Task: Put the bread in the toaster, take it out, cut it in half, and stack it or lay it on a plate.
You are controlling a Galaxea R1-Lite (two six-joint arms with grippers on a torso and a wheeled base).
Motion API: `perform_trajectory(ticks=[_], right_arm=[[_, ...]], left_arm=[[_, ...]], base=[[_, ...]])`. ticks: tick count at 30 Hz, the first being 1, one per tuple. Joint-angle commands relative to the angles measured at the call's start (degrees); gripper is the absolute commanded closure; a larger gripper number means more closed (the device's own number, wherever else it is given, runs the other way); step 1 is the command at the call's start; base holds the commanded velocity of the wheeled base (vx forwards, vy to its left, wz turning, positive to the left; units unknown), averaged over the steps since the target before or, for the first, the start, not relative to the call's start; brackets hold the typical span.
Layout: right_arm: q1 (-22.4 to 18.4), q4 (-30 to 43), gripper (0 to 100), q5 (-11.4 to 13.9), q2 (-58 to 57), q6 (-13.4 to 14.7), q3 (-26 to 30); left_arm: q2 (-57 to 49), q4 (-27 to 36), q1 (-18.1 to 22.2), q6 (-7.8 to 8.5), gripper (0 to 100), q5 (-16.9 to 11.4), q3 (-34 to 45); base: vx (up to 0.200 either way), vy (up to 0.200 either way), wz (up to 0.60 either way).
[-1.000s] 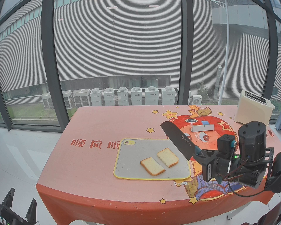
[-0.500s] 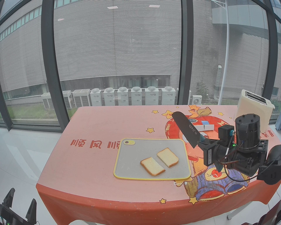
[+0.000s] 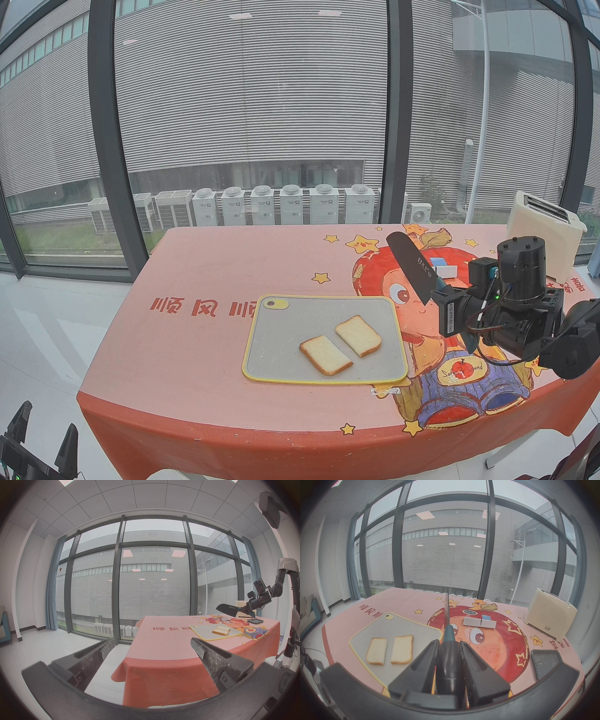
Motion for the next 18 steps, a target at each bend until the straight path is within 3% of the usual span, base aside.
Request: perform_trajectory(ticks=[1,8,18], right_arm=[[-1.3,0.11,100,-0.03,0.9,-0.01,-0.61],[-4.99,-0.16,100,-0.03,3.1,-0.1,-1.84],[-6.14,-0.16,100,-0.03,4.42,-0.1,-2.72]], left_arm=[[0.16,-0.02,0.0,-0.02,0,0.04,1.01],[0.16,-0.02,0.0,-0.02,0,0.04,1.01],[0.16,-0.02,0.0,-0.02,0,0.04,1.01]], base=[[0.0,0.0,0.0],[0.0,0.0,0.0],[0.0,0.0,0.0]])
